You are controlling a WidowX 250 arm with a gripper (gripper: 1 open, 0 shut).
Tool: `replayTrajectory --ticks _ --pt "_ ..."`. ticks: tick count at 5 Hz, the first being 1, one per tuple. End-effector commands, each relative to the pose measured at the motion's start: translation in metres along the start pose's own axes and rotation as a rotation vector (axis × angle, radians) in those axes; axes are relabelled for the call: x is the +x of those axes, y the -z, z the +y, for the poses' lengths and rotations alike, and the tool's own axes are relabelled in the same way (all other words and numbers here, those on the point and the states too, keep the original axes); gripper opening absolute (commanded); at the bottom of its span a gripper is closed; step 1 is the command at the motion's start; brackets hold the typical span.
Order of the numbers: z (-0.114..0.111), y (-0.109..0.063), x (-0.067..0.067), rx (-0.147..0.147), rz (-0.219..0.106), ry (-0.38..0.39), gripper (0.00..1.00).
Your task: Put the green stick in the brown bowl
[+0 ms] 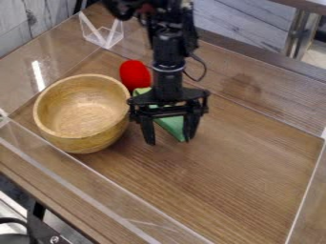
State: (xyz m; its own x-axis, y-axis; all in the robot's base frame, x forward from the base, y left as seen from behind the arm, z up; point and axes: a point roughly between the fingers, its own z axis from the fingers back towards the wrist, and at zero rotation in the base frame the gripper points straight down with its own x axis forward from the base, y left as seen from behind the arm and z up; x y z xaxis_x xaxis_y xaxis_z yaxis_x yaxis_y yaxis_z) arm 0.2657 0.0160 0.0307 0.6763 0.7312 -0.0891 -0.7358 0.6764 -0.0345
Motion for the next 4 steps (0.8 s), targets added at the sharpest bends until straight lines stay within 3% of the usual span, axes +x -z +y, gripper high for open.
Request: replayTrajectory --ticks 1,3,4 --pt "0.006 0.004 0.008 -0.041 -0.043 -0.2 1.0" --pt "-0.008 0.017 0.006 -0.027 -0.112 -0.204 1.0" --pt "-0.011 0.009 0.011 -0.01 -0.125 -0.169 0.0"
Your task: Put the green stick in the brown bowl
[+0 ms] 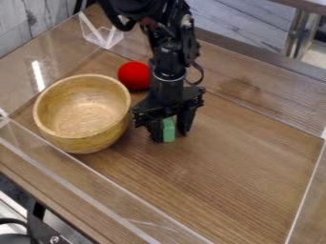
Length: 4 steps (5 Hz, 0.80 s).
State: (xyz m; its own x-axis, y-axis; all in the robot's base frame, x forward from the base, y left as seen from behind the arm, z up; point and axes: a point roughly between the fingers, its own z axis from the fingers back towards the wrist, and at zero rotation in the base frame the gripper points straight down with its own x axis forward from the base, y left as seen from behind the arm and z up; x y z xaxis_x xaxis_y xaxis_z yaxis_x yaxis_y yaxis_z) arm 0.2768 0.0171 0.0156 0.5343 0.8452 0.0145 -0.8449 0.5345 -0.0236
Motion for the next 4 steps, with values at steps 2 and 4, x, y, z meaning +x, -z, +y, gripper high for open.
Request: replayTrajectory --ticks 2,4 --pt "-0.013 -0.017 0.008 0.02 -0.025 0.073 1.0" --pt "-0.02 -0.031 0.007 0.046 -0.016 0.049 1.0"
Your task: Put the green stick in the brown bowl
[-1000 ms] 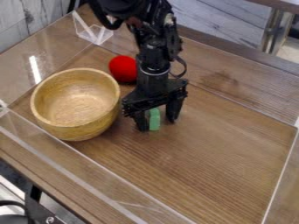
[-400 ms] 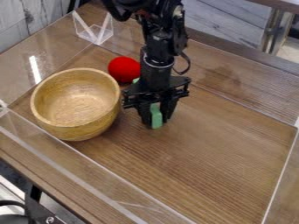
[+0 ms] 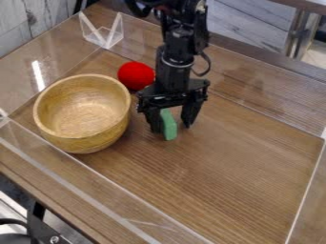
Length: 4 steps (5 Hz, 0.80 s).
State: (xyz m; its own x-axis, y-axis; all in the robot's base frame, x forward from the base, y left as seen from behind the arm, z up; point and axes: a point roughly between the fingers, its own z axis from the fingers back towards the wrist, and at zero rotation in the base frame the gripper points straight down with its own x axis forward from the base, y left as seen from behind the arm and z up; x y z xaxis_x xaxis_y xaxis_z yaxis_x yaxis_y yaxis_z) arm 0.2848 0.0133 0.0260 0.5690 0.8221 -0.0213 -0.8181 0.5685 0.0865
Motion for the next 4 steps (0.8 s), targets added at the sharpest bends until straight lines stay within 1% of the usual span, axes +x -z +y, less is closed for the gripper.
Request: replayTrajectory --ticks 1,2,3,4 --pt "-0.011 -0.036 -0.002 -0.06 -0.05 -0.023 1.0" --pt "-0.009 -0.03 -0.011 -0.045 -0.049 -0.057 1.0" --pt "-0.006 -0.024 -0.017 -0.03 -0.047 -0.091 1.0" --pt "-0.011 -0.023 -0.017 -0.022 -0.041 -0.132 1.0"
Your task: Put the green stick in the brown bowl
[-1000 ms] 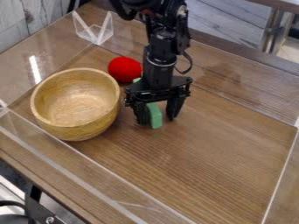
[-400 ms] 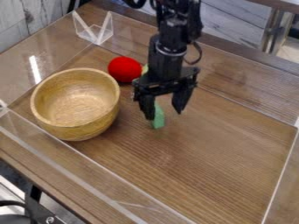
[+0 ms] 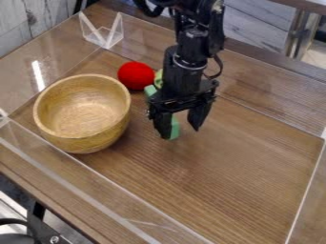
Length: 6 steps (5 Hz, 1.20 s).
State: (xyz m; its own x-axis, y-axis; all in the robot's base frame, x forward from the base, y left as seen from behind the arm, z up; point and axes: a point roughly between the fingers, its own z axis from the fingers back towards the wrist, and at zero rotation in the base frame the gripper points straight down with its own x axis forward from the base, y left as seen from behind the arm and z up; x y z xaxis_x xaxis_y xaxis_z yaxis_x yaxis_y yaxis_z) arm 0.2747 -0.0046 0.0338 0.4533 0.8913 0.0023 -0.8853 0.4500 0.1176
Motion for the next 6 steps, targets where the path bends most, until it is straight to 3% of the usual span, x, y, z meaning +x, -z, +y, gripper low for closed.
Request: replayTrajectory --ticks 1,3,4,5,6 --pt "-0.014 -0.015 0.002 -0.044 -0.024 -0.025 1.0" --pt "-0.017 -0.013 0.01 -0.024 -0.023 -0.052 1.0" --pt "-0.012 -0.017 0.014 -0.026 -0.017 -0.078 0.0" --pt "-0.006 -0.023 0.018 -0.027 -0.01 -0.104 0.0" --pt "0.005 -0.042 0.024 -0.044 0.009 -0.12 0.0"
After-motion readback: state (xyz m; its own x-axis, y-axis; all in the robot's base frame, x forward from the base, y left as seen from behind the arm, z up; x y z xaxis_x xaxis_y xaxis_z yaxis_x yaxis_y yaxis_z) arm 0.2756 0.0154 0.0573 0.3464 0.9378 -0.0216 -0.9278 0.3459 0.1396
